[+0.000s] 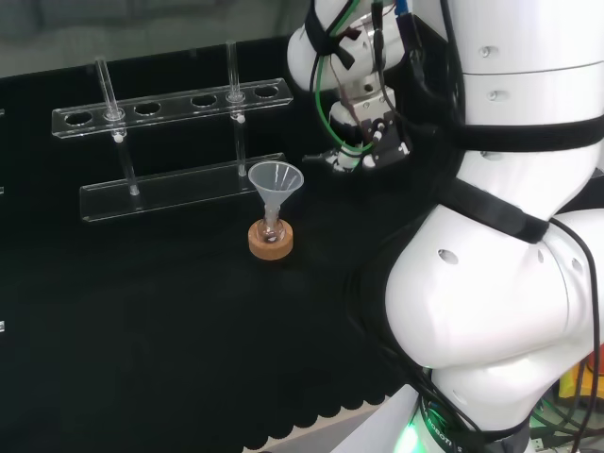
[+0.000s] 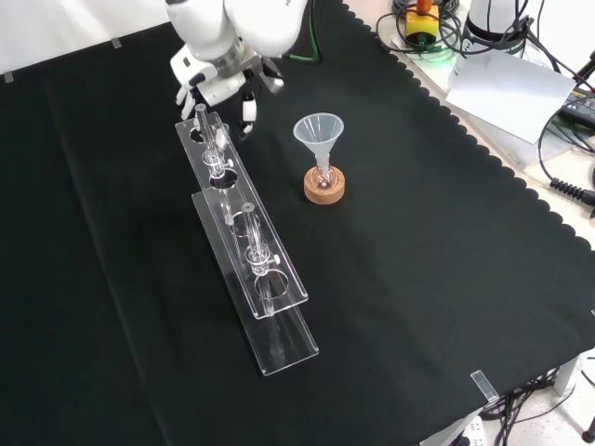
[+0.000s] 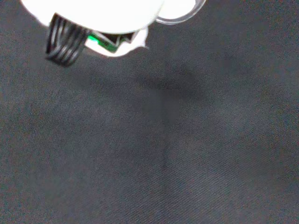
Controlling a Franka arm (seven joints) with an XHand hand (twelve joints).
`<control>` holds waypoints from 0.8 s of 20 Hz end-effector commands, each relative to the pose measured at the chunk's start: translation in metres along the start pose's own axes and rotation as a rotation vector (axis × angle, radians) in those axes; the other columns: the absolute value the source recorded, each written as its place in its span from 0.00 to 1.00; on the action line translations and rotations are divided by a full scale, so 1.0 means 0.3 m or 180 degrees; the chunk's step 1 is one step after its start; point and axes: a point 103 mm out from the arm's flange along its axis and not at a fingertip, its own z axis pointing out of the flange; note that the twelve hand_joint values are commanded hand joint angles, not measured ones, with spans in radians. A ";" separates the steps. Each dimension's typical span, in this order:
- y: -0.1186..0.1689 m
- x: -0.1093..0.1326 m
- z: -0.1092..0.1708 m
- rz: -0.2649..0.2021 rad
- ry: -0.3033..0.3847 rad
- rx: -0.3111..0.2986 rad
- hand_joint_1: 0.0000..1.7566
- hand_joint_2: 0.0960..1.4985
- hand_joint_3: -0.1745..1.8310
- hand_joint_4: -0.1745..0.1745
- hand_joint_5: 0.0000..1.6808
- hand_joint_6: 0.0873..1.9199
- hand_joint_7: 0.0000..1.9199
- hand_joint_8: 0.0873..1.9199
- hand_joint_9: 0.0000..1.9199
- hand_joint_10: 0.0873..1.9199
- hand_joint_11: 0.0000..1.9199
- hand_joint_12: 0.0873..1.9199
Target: Pick up the weighing funnel.
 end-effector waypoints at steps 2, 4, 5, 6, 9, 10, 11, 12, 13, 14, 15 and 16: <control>-0.117 -0.100 -0.141 0.0175 -0.0027 0.0041 0.65 0.33 0.47 1.00 0.81 0.26 0.32 0.28 0.48 0.18 0.33 0.60; -0.158 -0.117 -0.175 0.0219 -0.0038 0.0039 0.65 0.33 0.47 1.00 0.81 0.26 0.31 0.28 0.48 0.18 0.33 0.60; -0.182 -0.123 -0.193 0.0237 -0.0039 0.0024 0.65 0.34 0.47 1.00 0.81 0.26 0.31 0.28 0.47 0.18 0.33 0.60; -0.208 -0.125 -0.211 0.0243 -0.0057 0.0007 0.65 0.34 0.47 1.00 0.81 0.26 0.31 0.28 0.47 0.18 0.33 0.60; -0.280 -0.135 -0.252 0.0292 -0.0067 -0.0005 0.65 0.34 0.46 1.00 0.81 0.26 0.31 0.28 0.47 0.18 0.33 0.60; -0.306 -0.134 -0.264 0.0307 -0.0076 -0.0005 0.65 0.34 0.46 1.00 0.81 0.26 0.31 0.28 0.47 0.18 0.33 0.60; -0.330 -0.138 -0.274 0.0311 -0.0088 -0.0001 0.65 0.34 0.46 1.00 0.81 0.26 0.31 0.28 0.47 0.18 0.33 0.60; -0.354 -0.133 -0.287 0.0321 -0.0102 0.0004 0.65 0.34 0.46 1.00 0.81 0.26 0.31 0.28 0.47 0.18 0.33 0.60; -0.375 -0.134 -0.296 0.0331 -0.0100 0.0010 0.65 0.34 0.46 1.00 0.80 0.27 0.31 0.28 0.47 0.18 0.33 0.60; -0.396 -0.133 -0.307 0.0339 -0.0097 0.0012 0.65 0.34 0.46 1.00 0.80 0.27 0.31 0.28 0.47 0.18 0.33 0.60; -0.419 -0.132 -0.319 0.0340 -0.0106 0.0009 0.65 0.34 0.46 1.00 0.80 0.27 0.31 0.28 0.47 0.18 0.33 0.60; -0.442 -0.126 -0.332 0.0345 -0.0128 0.0003 0.65 0.34 0.46 1.00 0.80 0.27 0.31 0.28 0.47 0.18 0.33 0.60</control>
